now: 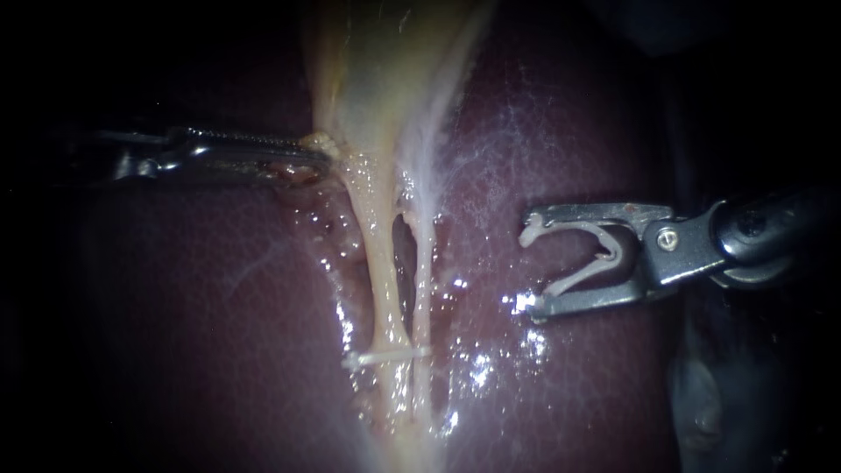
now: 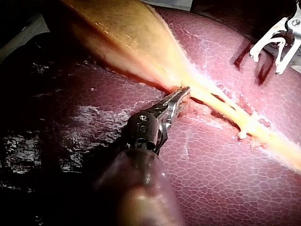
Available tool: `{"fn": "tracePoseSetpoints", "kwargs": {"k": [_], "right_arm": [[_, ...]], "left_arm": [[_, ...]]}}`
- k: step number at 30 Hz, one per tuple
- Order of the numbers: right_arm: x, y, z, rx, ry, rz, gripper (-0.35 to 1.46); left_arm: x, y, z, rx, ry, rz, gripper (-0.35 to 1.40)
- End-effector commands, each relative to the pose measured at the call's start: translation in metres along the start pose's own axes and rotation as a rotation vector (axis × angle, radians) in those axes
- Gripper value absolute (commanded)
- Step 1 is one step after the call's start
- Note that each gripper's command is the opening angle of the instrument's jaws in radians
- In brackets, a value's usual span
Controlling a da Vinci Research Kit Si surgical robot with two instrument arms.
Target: Clipping second clip left tube
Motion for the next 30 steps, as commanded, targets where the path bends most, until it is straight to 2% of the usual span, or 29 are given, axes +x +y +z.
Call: {"fn": "tracePoseSetpoints", "kwargs": {"k": [1,4,7,9,13,16,21,30], "right_arm": [[0.0,0.0,0.0,0.002,0.001,0.0,0.5],[0.0,0.0,0.0001,0.001,0.001,0.0,0.5],[0.0,-0.0001,0.0002,0.007,0.002,0.0,0.49],[-0.0001,-0.0001,0.0002,0.007,0.002,-0.001,0.49],[0.0,-0.0001,0.0003,0.012,0.003,0.0,0.49],[0.0,-0.0001,0.0004,0.014,0.006,0.001,0.49],[0.0002,-0.0002,0.0007,0.031,0.02,0.002,0.49],[0.0009,-0.0015,0.0036,0.096,0.047,0.21,0.49]], "left_arm": [[0.0,0.0,-0.0001,0.001,0.0,0.0,-0.35],[-0.0003,0.0,-0.0006,0.004,0.0,-0.001,-0.35],[-0.0013,0.0002,-0.0021,0.018,0.001,-0.006,-0.35],[-0.002,0.0005,-0.0033,0.01,0.004,-0.01,-0.35],[-0.0036,0.001,-0.0059,-0.006,-0.012,-0.022,-0.35],[-0.0041,0.0013,-0.0069,-0.016,-0.02,-0.027,-0.35],[-0.0041,0.0013,-0.007,-0.016,-0.02,-0.028,-0.35],[-0.0041,0.0013,-0.0069,-0.017,-0.02,-0.028,-0.35]]}}
